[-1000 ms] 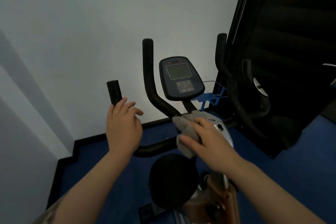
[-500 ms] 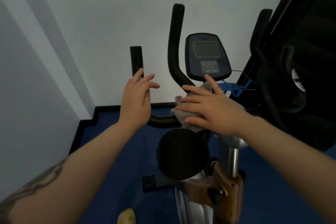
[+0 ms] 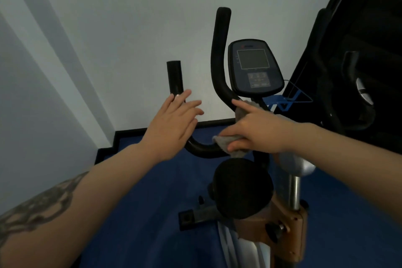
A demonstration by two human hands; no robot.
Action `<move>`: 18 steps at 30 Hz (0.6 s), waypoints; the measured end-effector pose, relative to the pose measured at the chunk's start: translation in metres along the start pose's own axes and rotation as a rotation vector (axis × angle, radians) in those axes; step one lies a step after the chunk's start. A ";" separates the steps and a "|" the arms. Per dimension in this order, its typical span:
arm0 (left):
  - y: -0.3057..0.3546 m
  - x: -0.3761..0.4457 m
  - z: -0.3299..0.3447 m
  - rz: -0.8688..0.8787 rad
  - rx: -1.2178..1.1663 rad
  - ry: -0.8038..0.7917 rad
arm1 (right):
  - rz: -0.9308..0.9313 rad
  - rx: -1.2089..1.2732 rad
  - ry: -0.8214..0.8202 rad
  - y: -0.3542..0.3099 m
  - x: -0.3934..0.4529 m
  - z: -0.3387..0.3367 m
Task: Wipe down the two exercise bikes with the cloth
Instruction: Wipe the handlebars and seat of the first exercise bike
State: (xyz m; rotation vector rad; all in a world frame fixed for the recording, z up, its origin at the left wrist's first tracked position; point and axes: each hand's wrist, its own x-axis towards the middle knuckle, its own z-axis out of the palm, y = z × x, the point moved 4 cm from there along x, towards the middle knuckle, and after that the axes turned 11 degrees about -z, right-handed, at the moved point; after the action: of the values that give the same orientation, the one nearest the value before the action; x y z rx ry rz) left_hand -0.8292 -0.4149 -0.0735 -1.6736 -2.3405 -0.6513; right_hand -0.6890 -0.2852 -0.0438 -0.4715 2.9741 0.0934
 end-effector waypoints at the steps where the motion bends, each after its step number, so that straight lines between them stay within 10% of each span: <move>1: 0.000 0.000 -0.001 0.012 -0.014 -0.002 | 0.029 0.001 0.006 0.000 -0.003 0.000; 18: -0.004 0.000 0.003 0.094 0.072 0.002 | 0.312 0.753 0.021 -0.026 0.044 0.019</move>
State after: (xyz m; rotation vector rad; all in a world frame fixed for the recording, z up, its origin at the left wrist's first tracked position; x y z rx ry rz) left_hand -0.8325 -0.4140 -0.0773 -1.7376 -2.2400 -0.5447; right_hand -0.7196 -0.3219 -0.0698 0.0873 2.7766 -0.9568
